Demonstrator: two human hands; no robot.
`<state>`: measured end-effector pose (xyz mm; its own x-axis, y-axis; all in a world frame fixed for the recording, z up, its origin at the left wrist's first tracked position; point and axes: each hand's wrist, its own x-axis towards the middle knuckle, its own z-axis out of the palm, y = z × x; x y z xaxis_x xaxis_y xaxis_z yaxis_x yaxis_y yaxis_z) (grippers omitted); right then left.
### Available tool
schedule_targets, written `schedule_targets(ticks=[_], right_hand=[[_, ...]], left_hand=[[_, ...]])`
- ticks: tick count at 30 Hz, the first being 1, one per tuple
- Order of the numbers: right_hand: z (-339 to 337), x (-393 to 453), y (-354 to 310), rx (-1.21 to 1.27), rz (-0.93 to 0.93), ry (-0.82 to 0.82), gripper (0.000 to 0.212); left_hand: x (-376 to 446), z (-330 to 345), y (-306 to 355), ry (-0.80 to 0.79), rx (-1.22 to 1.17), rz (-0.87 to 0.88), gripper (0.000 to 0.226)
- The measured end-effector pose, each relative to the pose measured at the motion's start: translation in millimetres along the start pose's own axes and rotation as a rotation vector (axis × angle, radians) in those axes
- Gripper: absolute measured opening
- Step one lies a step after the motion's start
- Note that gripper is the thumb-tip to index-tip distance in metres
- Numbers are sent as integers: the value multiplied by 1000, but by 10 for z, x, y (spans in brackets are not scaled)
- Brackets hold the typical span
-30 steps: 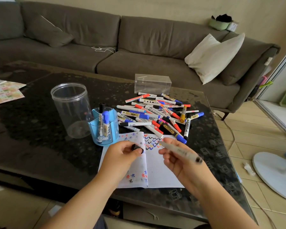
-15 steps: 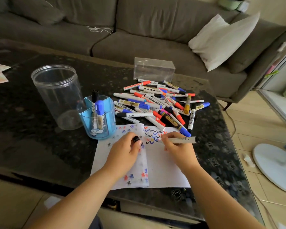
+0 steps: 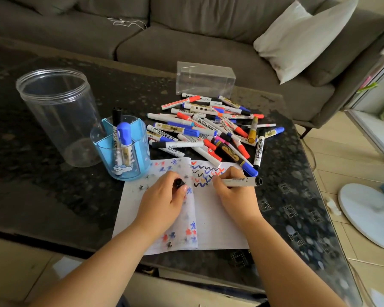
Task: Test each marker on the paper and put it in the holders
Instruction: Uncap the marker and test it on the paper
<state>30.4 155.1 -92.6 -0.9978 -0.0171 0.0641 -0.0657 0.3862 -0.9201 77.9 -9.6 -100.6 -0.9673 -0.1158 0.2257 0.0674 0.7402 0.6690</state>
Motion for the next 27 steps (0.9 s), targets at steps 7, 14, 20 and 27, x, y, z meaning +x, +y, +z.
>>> schedule_targets(ticks=[7,14,20,27], right_hand=[[9,21,-3,-48,34,-16,35],[13,15,11,-12,44,48,28],[-88,13,-17,163,153,93,26],[-263,-8,-244,371,220,-110,13]], left_hand=[[8,16,-37,12,-8,9,19],[-3,4,-39,9,-58,-7,15],[2,-58,2,-30,-180,-126,8],[66,-268,59,-204,-366,-315,10]])
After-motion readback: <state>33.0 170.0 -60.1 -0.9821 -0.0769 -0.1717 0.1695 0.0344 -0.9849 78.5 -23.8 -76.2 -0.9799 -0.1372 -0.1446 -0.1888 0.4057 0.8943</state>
